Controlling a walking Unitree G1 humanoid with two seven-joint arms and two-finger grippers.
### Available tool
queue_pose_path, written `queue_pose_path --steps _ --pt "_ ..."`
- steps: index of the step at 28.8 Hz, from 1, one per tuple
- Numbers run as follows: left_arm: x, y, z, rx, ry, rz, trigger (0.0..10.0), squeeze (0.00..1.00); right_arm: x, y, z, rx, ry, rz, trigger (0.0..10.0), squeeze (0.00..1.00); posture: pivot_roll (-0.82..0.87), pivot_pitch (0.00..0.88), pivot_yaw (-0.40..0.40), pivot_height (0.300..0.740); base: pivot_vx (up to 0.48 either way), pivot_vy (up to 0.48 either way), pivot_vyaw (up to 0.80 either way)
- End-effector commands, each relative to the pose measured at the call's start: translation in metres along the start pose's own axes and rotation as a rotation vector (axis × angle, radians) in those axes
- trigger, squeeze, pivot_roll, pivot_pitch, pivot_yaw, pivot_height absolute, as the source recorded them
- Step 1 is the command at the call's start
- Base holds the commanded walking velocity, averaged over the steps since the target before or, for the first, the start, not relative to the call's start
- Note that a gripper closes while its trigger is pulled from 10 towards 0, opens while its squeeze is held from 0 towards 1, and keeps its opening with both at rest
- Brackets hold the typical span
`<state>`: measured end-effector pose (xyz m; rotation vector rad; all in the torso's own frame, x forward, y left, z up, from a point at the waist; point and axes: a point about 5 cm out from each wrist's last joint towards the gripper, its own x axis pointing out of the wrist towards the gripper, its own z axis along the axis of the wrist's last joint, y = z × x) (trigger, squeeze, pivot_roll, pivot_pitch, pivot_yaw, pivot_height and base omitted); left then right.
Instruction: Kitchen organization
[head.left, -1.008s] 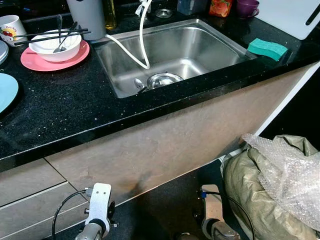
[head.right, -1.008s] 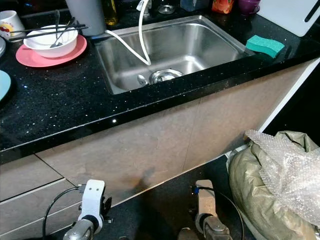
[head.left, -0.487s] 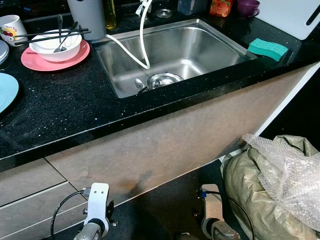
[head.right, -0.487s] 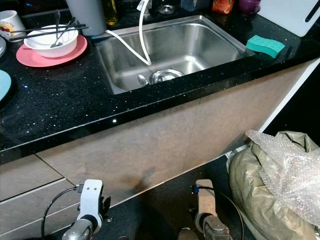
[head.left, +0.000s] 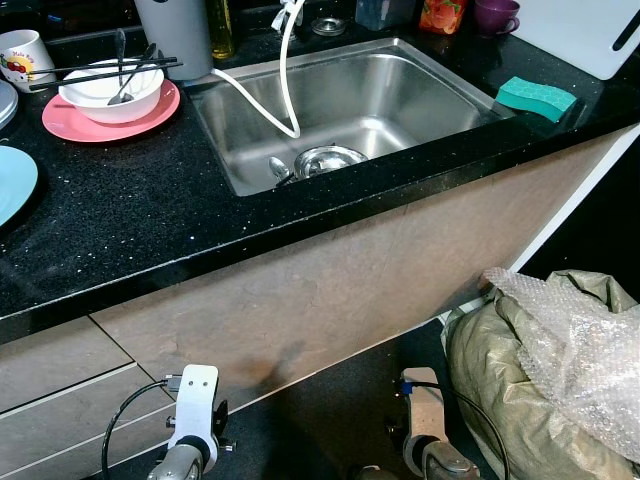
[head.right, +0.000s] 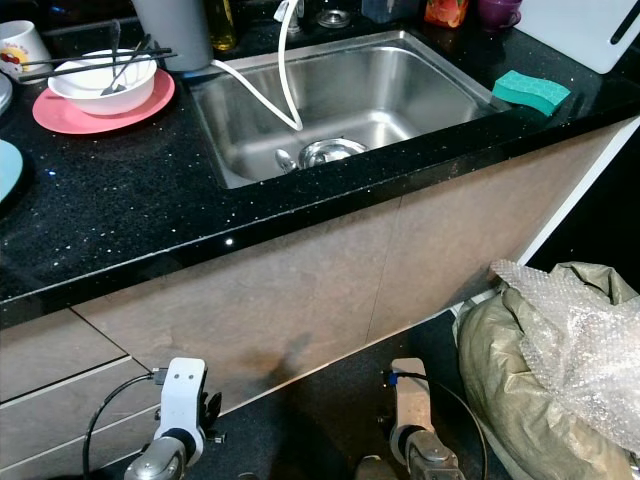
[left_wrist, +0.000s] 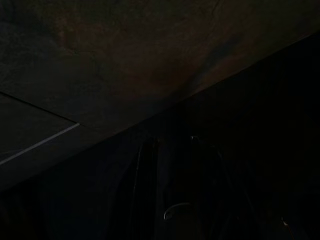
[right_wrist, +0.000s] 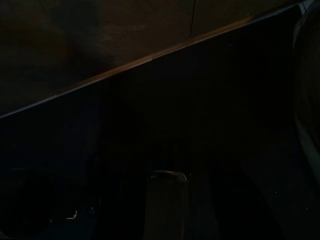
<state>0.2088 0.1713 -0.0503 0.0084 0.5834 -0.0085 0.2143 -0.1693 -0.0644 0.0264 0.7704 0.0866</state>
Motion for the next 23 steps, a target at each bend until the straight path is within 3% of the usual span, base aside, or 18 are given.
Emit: queue_pose_path --steps 1,6,23 --pt "-0.0034 0.0021 -0.0087 0.010 0.029 0.005 10.0 0.00 -0.0011 0.0015 -0.0049 -0.010 0.015 0.004 10.0 0.00 0.02 0.139 0.002 0.740 0.000 0.000 0.00" --pt "-0.0041 0.0024 -0.0092 0.020 0.026 0.003 10.0 0.00 -0.0014 0.0035 -0.0055 -0.028 0.011 0.027 10.0 0.00 0.02 0.133 0.002 0.740 0.000 0.000 0.19" --pt "-0.0034 -0.0002 -0.0072 0.038 0.018 -0.016 10.0 0.00 -0.0022 0.0015 -0.0067 -0.044 0.011 0.018 10.0 0.00 0.01 0.126 0.006 0.740 0.000 0.000 0.80"
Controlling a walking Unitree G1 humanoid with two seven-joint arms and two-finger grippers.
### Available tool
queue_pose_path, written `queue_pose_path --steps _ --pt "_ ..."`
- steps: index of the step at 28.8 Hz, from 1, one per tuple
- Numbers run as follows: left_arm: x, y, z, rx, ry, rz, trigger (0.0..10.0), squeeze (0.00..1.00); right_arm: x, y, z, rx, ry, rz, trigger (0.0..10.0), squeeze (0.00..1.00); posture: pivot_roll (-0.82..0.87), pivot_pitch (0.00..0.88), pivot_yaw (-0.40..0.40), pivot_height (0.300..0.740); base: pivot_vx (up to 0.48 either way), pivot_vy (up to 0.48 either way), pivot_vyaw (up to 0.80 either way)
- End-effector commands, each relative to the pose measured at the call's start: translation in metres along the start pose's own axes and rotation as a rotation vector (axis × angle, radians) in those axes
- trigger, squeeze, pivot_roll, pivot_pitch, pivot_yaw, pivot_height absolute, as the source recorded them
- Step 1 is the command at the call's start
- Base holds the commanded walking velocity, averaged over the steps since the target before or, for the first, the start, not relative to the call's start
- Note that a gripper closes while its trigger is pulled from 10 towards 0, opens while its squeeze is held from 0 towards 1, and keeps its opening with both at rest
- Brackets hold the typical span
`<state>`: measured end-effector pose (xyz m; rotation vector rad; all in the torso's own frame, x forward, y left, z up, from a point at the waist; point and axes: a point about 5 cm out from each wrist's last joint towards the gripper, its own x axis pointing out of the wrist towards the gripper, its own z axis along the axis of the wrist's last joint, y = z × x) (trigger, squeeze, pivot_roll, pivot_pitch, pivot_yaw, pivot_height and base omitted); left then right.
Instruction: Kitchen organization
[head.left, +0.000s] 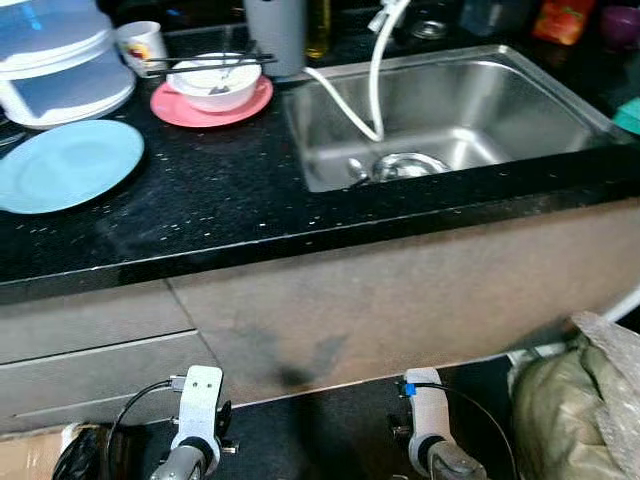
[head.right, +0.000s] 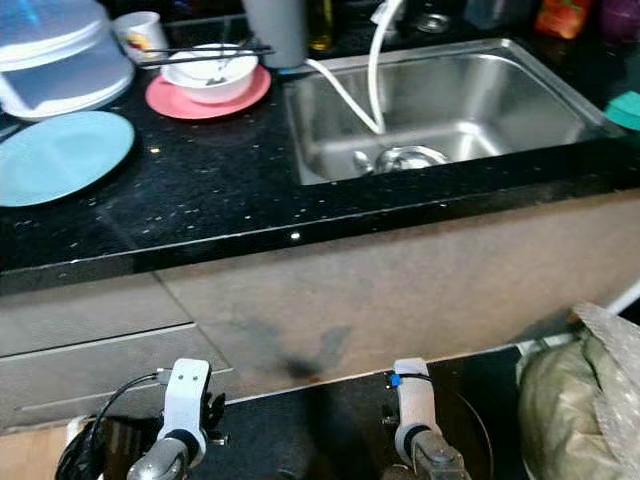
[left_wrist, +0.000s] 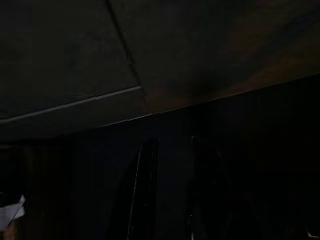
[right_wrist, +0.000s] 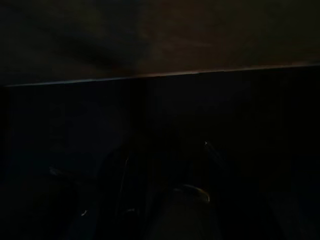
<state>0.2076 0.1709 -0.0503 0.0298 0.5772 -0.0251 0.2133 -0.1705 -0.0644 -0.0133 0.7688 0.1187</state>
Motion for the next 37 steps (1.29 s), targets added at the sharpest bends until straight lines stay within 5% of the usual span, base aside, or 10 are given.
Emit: queue_pose_path --steps 1,10,13,17,37 --pt "-0.0026 0.0001 -0.0065 0.013 0.024 -0.007 10.0 0.00 -0.0014 0.0030 -0.0059 0.004 0.011 0.004 10.0 0.00 0.01 0.126 0.006 0.740 0.000 0.000 0.80" --pt "-0.0035 -0.0002 -0.0073 0.022 0.024 -0.014 10.0 0.00 -0.0020 0.0029 -0.0084 -0.002 0.019 -0.006 10.0 0.00 0.02 0.134 0.007 0.740 0.000 0.000 0.80" --pt "-0.0038 0.0001 -0.0074 0.021 0.024 -0.015 10.0 0.00 -0.0024 -0.0013 -0.0088 0.063 0.018 -0.041 10.0 0.00 0.02 0.136 0.008 0.740 0.000 0.000 0.00" --pt "-0.0041 0.0000 -0.0076 0.026 0.024 -0.020 10.0 0.00 -0.0022 -0.0017 -0.0078 0.041 0.017 -0.031 10.0 0.00 0.02 0.138 0.009 0.740 0.000 0.000 0.00" --pt "-0.0037 -0.0017 -0.0066 0.034 0.023 -0.029 10.0 0.00 -0.0031 -0.0044 -0.0101 0.074 0.026 -0.046 10.0 0.00 0.02 0.140 0.011 0.740 0.000 0.000 -0.76"
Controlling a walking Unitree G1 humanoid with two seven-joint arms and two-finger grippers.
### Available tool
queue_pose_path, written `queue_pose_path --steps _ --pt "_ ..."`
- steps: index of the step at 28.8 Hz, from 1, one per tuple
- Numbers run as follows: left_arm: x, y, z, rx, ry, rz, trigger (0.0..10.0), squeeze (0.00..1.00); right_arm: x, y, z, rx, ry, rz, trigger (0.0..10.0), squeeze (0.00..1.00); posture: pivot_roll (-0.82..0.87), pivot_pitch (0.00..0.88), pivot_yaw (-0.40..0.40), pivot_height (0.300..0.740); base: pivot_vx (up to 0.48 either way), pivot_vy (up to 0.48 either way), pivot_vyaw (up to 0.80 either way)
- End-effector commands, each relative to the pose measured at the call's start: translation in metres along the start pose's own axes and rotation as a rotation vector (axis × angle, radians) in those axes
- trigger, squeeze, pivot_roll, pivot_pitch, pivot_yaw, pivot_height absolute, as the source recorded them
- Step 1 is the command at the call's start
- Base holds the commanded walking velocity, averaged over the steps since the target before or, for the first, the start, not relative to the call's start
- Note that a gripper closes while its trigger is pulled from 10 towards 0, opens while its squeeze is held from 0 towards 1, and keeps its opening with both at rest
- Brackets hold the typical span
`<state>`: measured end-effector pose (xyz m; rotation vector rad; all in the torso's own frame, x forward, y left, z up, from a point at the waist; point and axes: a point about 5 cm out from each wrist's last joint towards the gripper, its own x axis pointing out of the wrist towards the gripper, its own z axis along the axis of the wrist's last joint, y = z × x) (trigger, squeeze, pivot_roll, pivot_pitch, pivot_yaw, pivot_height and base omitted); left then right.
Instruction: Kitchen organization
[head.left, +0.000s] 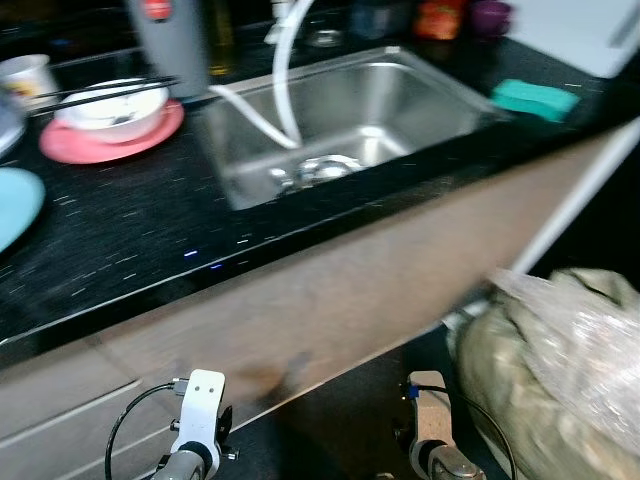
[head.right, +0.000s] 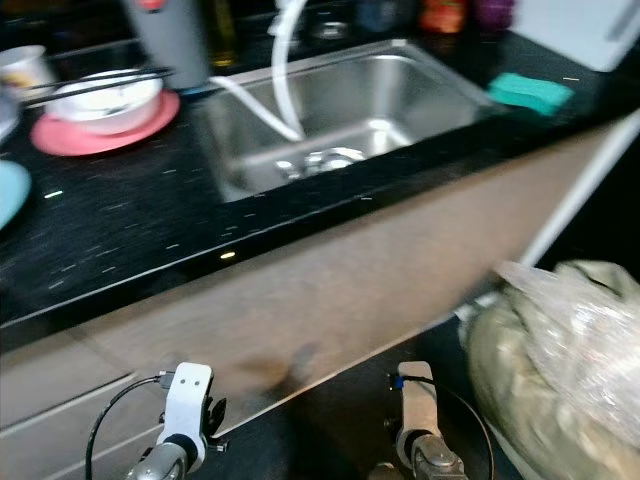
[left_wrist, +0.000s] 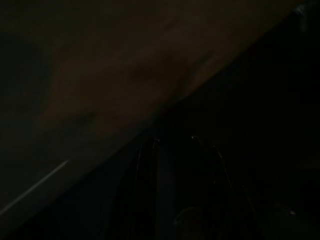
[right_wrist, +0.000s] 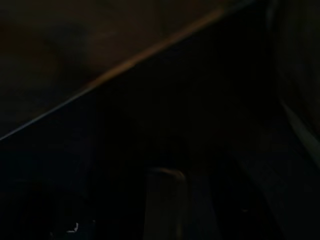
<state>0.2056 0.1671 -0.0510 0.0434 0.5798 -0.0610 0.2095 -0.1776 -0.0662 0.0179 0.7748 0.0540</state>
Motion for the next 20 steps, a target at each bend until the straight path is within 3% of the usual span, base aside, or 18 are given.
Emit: queue_pose_path --steps 1,20 --pt "-0.0026 0.0020 -0.0053 0.010 0.021 0.002 10.0 0.00 -0.0008 0.0022 -0.0058 0.019 0.025 0.002 10.0 0.00 0.02 0.140 0.011 0.740 0.000 0.000 0.00" --pt "-0.0016 0.0029 -0.0043 0.004 0.017 0.018 10.0 0.00 0.0003 0.0042 -0.0025 0.023 0.011 0.009 10.0 0.00 0.03 0.143 0.009 0.740 0.000 0.000 0.00"
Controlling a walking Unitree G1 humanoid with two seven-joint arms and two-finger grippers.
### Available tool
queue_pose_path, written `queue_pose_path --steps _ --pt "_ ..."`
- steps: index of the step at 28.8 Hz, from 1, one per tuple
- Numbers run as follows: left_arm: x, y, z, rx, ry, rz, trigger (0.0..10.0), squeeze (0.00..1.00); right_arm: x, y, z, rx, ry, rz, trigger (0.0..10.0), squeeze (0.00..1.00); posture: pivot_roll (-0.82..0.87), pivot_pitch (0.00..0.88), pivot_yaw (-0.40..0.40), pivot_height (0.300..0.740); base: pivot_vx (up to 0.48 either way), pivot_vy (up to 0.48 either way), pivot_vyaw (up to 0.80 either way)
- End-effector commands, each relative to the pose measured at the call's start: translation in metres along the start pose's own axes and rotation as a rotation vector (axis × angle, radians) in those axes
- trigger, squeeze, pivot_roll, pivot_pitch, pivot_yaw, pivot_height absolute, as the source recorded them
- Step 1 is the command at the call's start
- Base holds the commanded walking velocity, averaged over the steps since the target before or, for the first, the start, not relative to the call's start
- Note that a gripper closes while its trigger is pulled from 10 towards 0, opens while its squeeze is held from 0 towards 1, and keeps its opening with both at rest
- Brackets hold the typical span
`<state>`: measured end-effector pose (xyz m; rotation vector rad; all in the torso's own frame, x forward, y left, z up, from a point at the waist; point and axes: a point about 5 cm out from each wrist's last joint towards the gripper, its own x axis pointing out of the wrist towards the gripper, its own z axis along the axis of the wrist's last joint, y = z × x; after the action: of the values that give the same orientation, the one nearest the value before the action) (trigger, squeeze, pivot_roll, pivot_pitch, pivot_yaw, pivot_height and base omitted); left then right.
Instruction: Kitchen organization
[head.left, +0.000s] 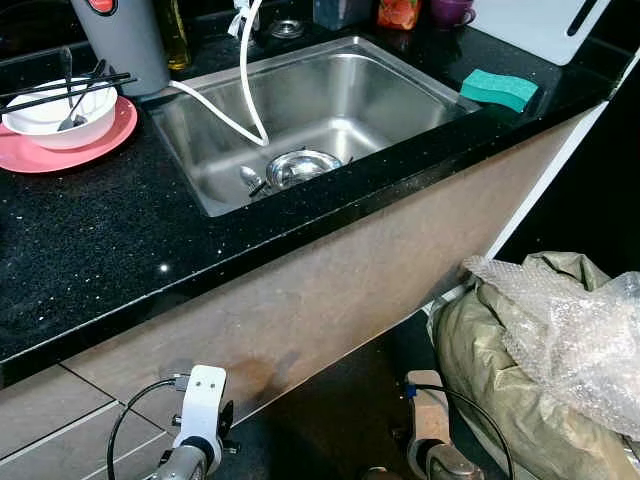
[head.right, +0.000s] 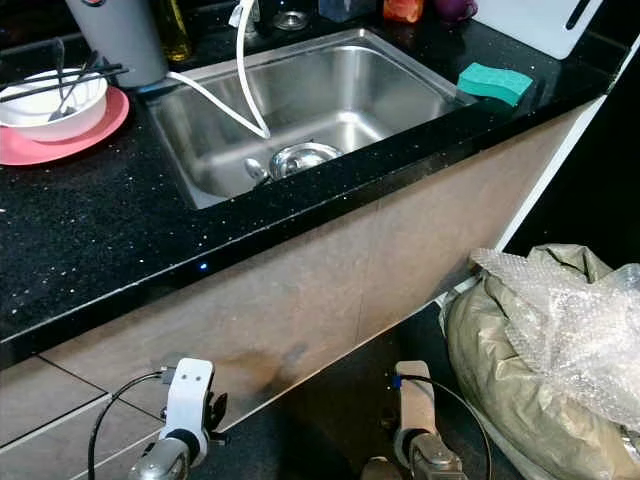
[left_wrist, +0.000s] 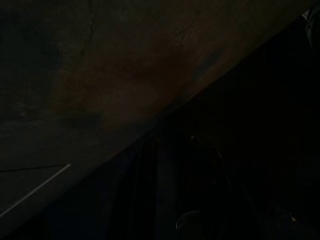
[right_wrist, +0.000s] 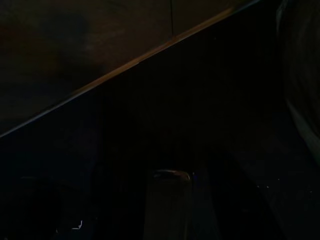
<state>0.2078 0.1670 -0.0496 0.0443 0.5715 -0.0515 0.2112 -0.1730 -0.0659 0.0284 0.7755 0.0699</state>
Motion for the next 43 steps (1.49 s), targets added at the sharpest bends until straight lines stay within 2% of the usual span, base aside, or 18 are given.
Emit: queue_pose_path --steps 1,11,14,16,32,38,43 --pt "-0.0026 0.0036 -0.0062 0.007 0.023 0.010 10.0 0.00 -0.0009 0.0001 -0.0039 0.008 0.010 -0.006 10.0 0.00 0.03 0.142 0.009 0.740 0.000 0.000 0.00" --pt "-0.0017 0.0052 -0.0042 0.009 0.017 0.013 10.0 0.00 -0.0002 0.0036 -0.0023 -0.030 0.004 0.010 10.0 0.00 0.03 0.138 0.013 0.740 0.000 0.000 0.13" --pt "-0.0012 0.0050 -0.0035 0.009 0.015 0.013 10.0 0.00 -0.0003 0.0027 -0.0013 -0.012 -0.009 -0.004 10.0 0.00 0.03 0.137 0.012 0.740 0.000 0.000 0.80" --pt "-0.0009 0.0050 -0.0030 0.008 0.014 0.014 10.0 0.00 -0.0003 -0.0011 -0.0007 0.033 -0.008 -0.029 10.0 0.00 0.03 0.136 0.013 0.740 0.000 0.000 0.00" --pt "-0.0004 0.0050 -0.0029 0.010 0.017 0.012 10.0 0.00 0.0000 -0.0003 -0.0002 0.023 -0.007 -0.023 10.0 0.00 0.03 0.134 0.015 0.740 0.000 0.000 0.00" --pt "-0.0002 0.0038 -0.0037 0.010 0.020 0.007 10.0 0.00 -0.0005 -0.0020 -0.0009 0.028 -0.007 -0.026 10.0 0.00 0.02 0.129 0.014 0.740 0.000 0.000 -0.70" --pt "-0.0011 0.0049 -0.0065 0.012 0.030 0.014 10.0 0.00 -0.0004 -0.0024 -0.0014 0.022 0.003 -0.022 10.0 0.00 0.02 0.122 0.014 0.740 0.000 0.000 0.00"
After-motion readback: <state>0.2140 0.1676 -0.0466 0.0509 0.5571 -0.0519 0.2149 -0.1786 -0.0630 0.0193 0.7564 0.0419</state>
